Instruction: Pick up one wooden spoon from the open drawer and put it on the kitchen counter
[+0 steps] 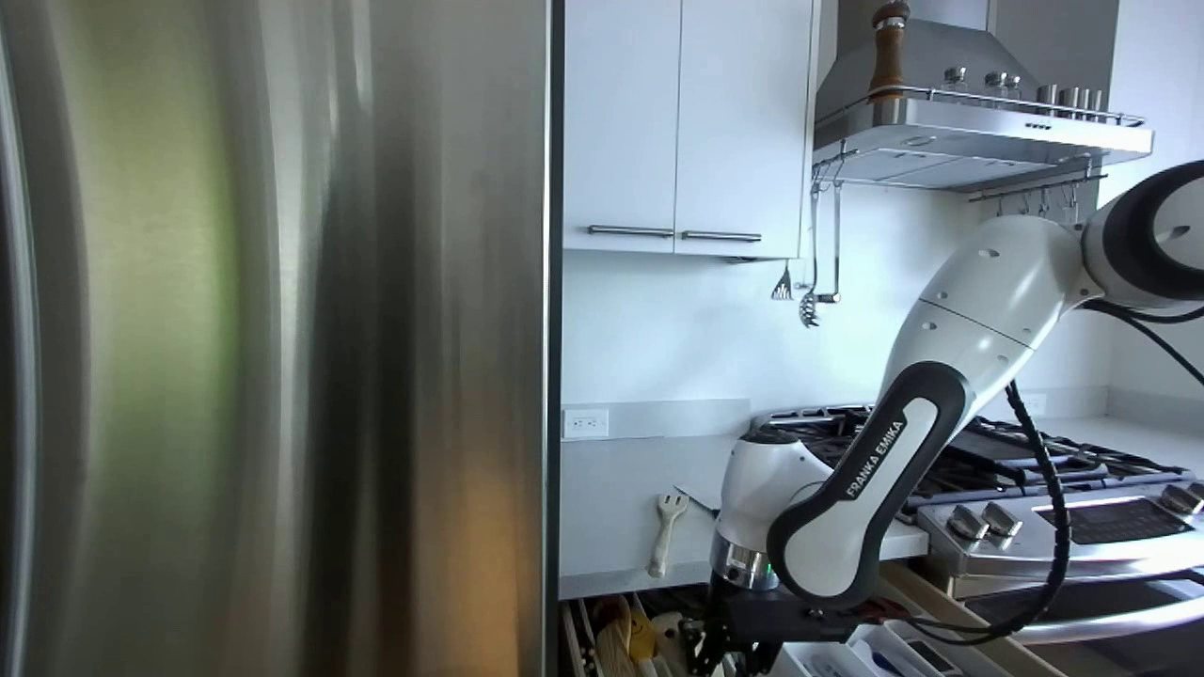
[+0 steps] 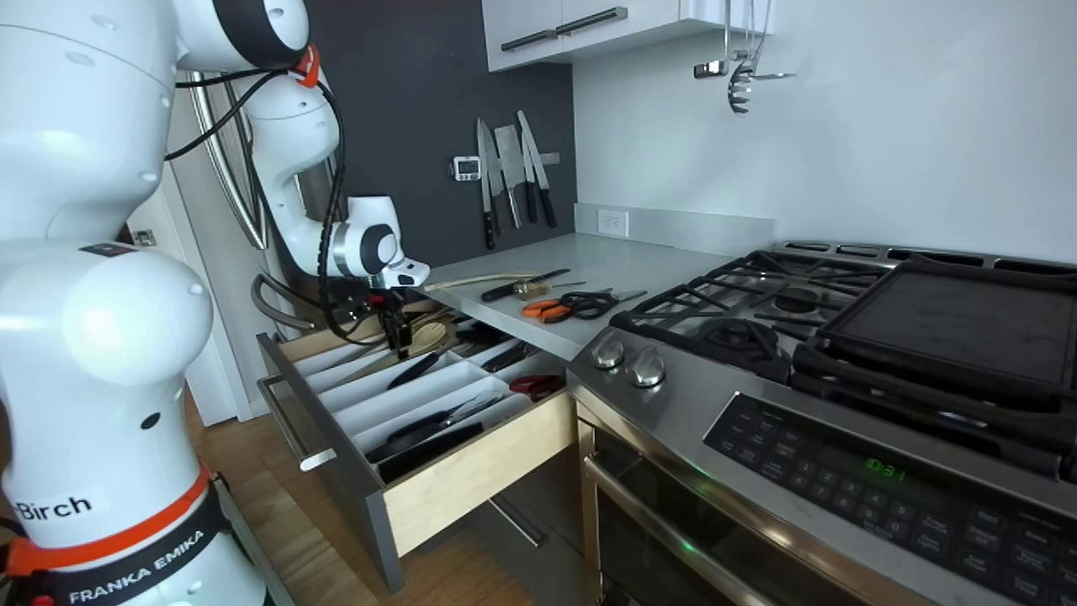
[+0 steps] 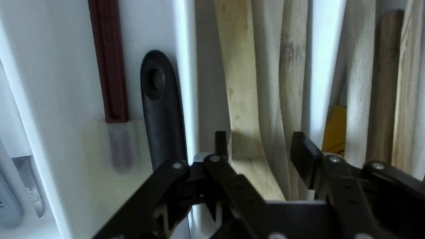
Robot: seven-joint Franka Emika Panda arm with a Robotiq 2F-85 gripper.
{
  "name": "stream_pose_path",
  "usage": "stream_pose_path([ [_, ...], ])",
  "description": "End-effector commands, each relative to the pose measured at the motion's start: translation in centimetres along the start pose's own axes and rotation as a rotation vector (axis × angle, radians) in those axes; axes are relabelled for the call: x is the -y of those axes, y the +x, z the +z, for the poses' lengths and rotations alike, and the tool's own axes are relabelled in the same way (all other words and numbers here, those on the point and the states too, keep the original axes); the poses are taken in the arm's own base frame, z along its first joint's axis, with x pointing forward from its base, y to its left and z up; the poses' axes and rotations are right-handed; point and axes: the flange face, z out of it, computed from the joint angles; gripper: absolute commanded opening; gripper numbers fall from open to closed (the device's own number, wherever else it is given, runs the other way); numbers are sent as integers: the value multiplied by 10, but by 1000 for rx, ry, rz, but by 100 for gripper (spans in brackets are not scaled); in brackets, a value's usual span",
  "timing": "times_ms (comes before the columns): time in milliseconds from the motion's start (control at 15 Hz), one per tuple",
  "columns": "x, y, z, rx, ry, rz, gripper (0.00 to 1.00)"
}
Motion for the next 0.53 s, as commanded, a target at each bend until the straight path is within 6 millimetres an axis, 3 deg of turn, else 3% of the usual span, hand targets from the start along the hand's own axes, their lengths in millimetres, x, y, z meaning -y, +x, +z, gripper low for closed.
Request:
stream_pose_path([
  [0, -11, -7, 2, 14, 35, -37, 47],
  [467, -21, -6, 5, 34, 71, -70, 39],
])
